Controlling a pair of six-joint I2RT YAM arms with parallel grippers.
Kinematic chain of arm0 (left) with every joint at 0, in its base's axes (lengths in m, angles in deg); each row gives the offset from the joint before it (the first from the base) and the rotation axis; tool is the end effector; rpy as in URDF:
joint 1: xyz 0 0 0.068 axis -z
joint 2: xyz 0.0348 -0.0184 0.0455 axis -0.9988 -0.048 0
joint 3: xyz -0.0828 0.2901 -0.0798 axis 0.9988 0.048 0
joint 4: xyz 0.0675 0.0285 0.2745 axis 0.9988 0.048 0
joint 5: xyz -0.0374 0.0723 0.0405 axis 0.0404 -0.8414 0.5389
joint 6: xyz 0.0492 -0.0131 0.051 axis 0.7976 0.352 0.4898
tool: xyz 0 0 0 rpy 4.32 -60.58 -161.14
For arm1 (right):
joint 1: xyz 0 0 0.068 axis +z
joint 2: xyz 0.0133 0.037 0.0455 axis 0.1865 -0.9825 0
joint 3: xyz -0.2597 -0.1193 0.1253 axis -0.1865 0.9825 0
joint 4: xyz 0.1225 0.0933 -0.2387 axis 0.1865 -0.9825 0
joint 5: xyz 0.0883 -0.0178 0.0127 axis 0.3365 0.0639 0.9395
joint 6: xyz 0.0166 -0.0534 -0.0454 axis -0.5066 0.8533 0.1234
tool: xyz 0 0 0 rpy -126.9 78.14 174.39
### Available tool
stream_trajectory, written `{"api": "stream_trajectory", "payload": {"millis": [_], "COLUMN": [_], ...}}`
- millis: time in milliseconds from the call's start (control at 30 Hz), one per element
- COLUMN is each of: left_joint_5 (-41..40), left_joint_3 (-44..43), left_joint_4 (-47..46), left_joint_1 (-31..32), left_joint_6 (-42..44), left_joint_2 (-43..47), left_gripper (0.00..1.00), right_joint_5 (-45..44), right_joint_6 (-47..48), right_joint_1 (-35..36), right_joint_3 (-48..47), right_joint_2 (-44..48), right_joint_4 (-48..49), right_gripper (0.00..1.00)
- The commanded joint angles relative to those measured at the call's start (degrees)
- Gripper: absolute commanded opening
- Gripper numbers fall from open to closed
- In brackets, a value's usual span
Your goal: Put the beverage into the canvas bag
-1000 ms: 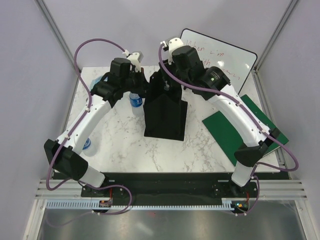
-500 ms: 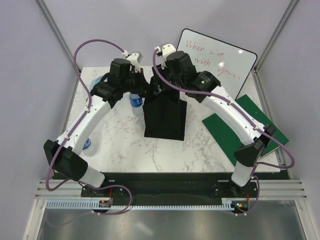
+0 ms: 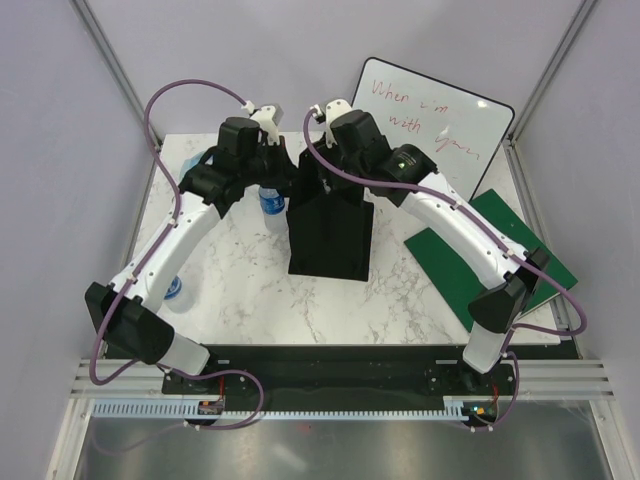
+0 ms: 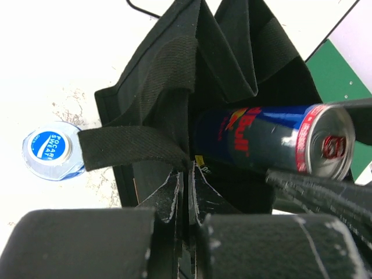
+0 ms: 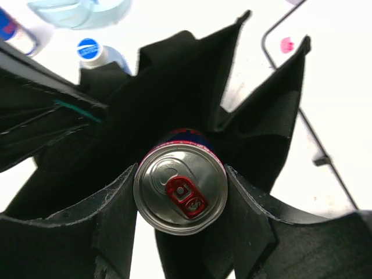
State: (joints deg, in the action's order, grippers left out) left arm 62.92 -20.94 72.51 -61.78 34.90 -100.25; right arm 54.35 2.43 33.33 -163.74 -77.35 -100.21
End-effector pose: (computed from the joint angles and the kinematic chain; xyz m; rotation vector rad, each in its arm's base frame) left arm 0.3347 -0.1691 0.4276 0.2065 2.1264 -0.6235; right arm 0.3249 0.2938 0.4607 -0.5471 2.0795 0.2448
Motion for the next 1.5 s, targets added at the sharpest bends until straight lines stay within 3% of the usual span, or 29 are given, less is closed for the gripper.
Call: {"api": "stream_trajectory", "payload": {"millis": [0,300,533,800,1033,1333,1467], "left_joint_5": [-0.7,0.6,-0.6,-2.3,-3.2,-3.7,-4.2], "left_joint_3": [0.5,0.1,0.0,0.6,-0.6,0.1,0.6], "left_joint_4": [-1.0,-1.1,-1.1,-1.0,-0.3,0.6,0.6], "left_joint_1": [0.1,0.1,0.1,0.1,0.1,0.1,0.1], "left_joint_6": [-1.9,-2.8,-3.8,-5.1,-5.6,-5.5,-5.2], "left_joint_2": [2.4,2.3,2.4,3.1,2.5,2.4,3.2], "left_gripper": [0.02,0.02,0.02,0.02,0.02,0.02,0.02], "right_joint_5": [7.0,10.8,16.0,17.5,15.3,13.4,13.5], "right_joint_6": [-1.5,0.1,2.0,0.6,0.0,2.3,3.9], "right_joint_1": [0.1,0.0,-1.8,-0.3,-0.2,-0.7,-1.0], "right_joint_3": [-1.8,1.6,-3.3,9.3,13.8,0.5,1.2], "right_joint_2": [2.4,-0.7,-5.7,-1.5,-0.3,-6.1,-7.4], "right_joint_4": [4.8,6.1,4.6,9.0,11.2,7.5,6.9], "right_gripper": [0.0,0.0,0.0,0.0,0.0,0.0,0.0]}}
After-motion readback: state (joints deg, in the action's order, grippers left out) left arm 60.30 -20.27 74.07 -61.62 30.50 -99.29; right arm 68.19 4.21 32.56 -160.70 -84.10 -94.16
